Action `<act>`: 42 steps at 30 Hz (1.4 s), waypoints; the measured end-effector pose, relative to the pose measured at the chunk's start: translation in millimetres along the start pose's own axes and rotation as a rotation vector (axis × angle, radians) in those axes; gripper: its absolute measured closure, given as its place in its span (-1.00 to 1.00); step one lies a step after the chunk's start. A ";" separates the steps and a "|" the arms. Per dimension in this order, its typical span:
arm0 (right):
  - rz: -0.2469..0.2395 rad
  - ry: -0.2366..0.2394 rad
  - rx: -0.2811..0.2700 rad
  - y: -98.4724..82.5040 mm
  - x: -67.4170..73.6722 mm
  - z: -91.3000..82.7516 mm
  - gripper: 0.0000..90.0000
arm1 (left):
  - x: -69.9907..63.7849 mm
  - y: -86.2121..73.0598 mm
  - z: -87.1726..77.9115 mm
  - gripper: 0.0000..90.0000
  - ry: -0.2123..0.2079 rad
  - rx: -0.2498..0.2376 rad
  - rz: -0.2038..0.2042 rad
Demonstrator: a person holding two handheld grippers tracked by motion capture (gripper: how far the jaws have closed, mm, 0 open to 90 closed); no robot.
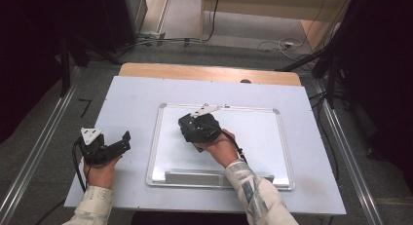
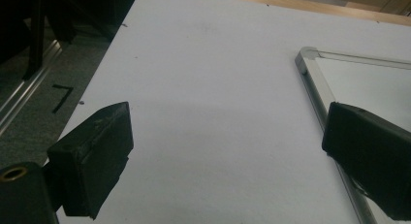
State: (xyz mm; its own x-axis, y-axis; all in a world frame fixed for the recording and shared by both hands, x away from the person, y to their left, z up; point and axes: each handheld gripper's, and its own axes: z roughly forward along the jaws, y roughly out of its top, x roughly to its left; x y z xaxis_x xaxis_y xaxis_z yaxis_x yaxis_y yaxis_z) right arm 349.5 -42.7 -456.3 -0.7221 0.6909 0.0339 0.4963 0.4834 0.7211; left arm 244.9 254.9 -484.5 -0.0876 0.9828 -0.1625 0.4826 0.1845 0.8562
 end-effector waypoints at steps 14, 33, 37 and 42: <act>0.049 -0.050 -0.021 -8.3 -22.2 -16.2 -0.20 | -1.0 0.2 0.3 -0.90 -0.001 0.001 0.003; 0.102 -0.127 -0.024 -24.9 -55.8 -35.8 -0.20 | -1.4 0.1 1.0 -0.90 -0.002 0.000 0.004; 0.112 -0.142 -0.027 -28.7 -62.3 -39.6 -0.20 | -1.3 0.1 0.6 -0.90 0.000 0.000 0.003; 0.124 -0.156 -0.026 -32.7 -69.1 -43.9 -0.20 | -1.8 0.0 0.9 -0.90 0.000 0.002 0.004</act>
State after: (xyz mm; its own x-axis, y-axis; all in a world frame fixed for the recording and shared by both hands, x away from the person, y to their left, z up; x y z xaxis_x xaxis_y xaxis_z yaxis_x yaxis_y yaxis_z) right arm 362.0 -129.9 -451.9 -0.5715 0.8204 0.0176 0.5629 0.3763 0.7359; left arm 245.8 253.1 -484.6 -0.0858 0.9836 -0.1588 0.4849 0.1804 0.8558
